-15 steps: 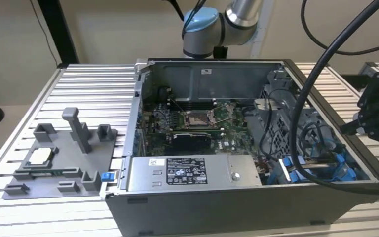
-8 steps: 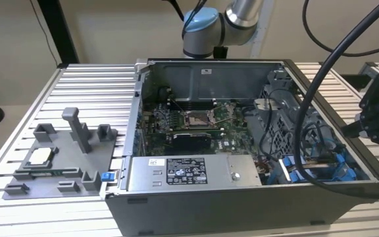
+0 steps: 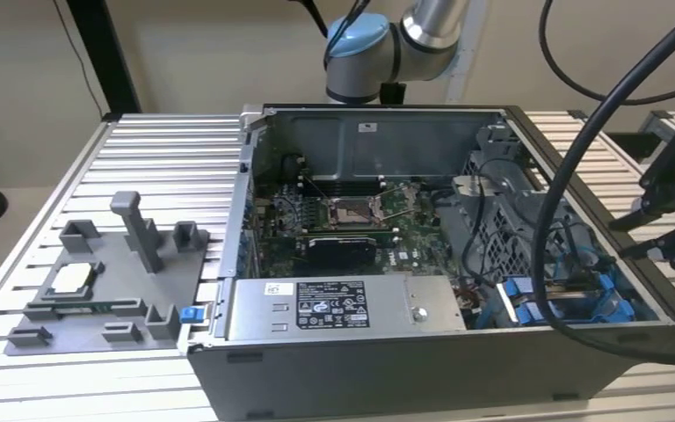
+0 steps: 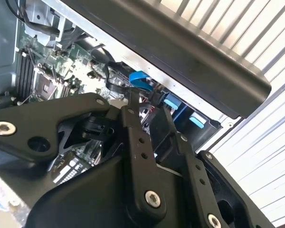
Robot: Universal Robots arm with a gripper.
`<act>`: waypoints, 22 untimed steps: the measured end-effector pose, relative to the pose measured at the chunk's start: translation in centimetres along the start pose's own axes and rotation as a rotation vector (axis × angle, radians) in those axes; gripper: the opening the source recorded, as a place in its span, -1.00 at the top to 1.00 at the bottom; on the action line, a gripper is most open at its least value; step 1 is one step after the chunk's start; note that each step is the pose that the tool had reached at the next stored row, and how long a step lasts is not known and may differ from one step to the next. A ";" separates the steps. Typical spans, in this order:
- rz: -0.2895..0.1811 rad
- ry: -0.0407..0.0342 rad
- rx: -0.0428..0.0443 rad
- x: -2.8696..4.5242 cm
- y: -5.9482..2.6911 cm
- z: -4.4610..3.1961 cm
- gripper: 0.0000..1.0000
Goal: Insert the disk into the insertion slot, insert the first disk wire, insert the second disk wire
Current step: 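Insert the second disk wire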
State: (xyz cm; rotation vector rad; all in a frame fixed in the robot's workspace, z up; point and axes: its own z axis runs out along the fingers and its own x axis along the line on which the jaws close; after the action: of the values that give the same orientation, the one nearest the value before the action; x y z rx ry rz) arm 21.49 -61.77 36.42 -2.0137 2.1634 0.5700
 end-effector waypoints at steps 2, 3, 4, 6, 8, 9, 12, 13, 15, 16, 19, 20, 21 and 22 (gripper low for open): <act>-0.002 0.0009 0.0022 0.05 -0.04 0.14 -1.00; -0.003 0.0028 0.0024 0.08 -0.05 0.22 -1.00; -0.004 0.0053 0.0027 0.10 -0.06 0.29 -1.00; -0.006 0.0094 0.0033 0.17 -0.09 0.47 -1.00; -0.008 0.0125 0.0046 0.24 -0.13 0.64 -1.00; -0.009 0.0139 0.0052 0.27 -0.16 0.73 -1.00; -0.012 0.0183 0.0068 0.38 -0.21 1.03 -1.00; -0.014 0.0194 0.0073 0.42 -0.23 1.13 -1.00; -0.018 0.0219 0.0077 0.49 -0.27 1.32 -1.00; -0.021 0.0231 0.0075 0.53 -0.28 1.41 -1.00; -0.029 0.0240 0.0100 0.63 -0.34 1.70 -1.00; -0.031 0.0242 0.0115 0.67 -0.36 1.78 -1.00; -0.032 0.0242 0.0126 0.70 -0.38 1.88 -1.00; -0.033 0.0244 0.0132 0.74 -0.40 1.97 -1.00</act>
State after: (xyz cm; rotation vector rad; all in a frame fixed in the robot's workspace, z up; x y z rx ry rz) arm 21.50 -61.77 34.28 -2.0561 2.1374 0.5281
